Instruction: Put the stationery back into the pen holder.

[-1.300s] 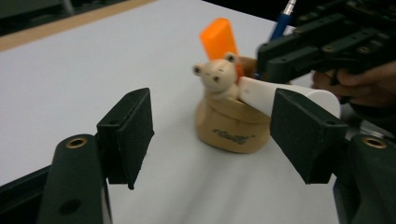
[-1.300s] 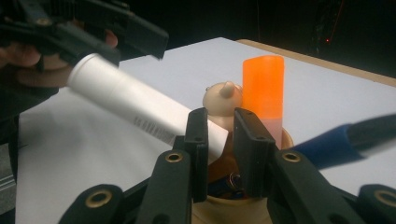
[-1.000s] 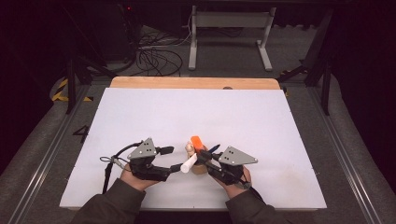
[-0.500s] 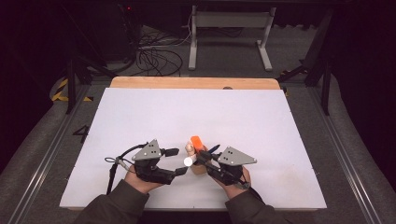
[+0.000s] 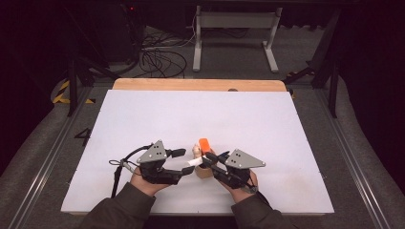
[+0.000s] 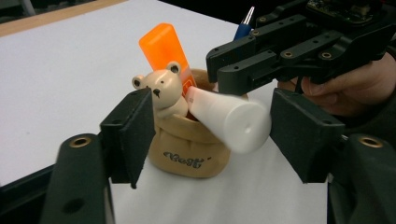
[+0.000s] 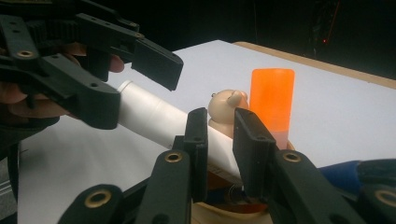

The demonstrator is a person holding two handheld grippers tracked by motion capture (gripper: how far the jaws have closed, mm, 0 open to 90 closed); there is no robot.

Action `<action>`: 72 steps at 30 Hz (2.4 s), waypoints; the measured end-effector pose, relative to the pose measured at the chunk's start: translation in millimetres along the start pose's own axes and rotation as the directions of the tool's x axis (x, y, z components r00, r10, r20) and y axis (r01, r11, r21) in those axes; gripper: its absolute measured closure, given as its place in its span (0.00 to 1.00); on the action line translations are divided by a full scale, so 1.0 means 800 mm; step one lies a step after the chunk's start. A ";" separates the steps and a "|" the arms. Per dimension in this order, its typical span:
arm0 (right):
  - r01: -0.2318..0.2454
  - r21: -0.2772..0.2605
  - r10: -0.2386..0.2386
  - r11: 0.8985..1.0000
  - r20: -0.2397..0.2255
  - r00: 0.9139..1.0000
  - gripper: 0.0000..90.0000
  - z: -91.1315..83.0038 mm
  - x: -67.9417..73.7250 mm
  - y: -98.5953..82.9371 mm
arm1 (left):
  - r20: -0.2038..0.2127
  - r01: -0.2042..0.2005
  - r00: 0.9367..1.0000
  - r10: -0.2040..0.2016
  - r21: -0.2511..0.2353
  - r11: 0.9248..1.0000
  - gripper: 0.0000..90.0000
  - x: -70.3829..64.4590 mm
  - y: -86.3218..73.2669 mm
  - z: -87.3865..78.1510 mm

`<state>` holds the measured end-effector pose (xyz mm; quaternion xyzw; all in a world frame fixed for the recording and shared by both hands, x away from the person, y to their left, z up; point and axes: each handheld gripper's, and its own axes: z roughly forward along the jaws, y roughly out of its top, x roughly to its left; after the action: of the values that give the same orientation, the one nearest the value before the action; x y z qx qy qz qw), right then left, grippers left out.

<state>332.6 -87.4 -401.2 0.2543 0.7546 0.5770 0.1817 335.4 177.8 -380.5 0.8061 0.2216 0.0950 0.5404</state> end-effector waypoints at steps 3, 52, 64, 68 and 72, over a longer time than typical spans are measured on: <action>0.004 0.006 -0.004 1.000 0.001 1.000 0.86 0.000 -0.001 0.000 | 0.006 -0.005 1.000 0.005 0.008 1.000 0.47 -0.002 -0.001 0.004; -0.026 -0.010 0.026 1.000 0.018 1.000 0.87 -0.009 -0.010 0.001 | -0.052 -0.047 0.998 0.047 0.013 0.999 0.72 -0.008 0.025 0.037; -0.033 -0.027 0.034 0.999 0.027 0.999 0.85 -0.012 -0.013 0.002 | -0.070 -0.026 0.997 0.025 -0.012 1.000 0.60 -0.002 0.027 0.031; -0.029 -0.038 0.030 0.999 0.028 0.999 0.84 -0.014 -0.014 0.003 | -0.083 -0.025 0.996 0.023 -0.024 0.999 0.57 0.002 0.028 0.026; -0.032 -0.044 0.033 0.999 0.028 0.999 0.82 -0.015 -0.014 0.004 | -0.090 -0.018 0.996 0.014 -0.036 0.999 0.54 0.004 0.028 0.021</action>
<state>335.7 -102.8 -395.4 0.2708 0.7349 0.5924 0.1888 350.7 158.5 -366.6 0.7928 0.2373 0.1393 0.5438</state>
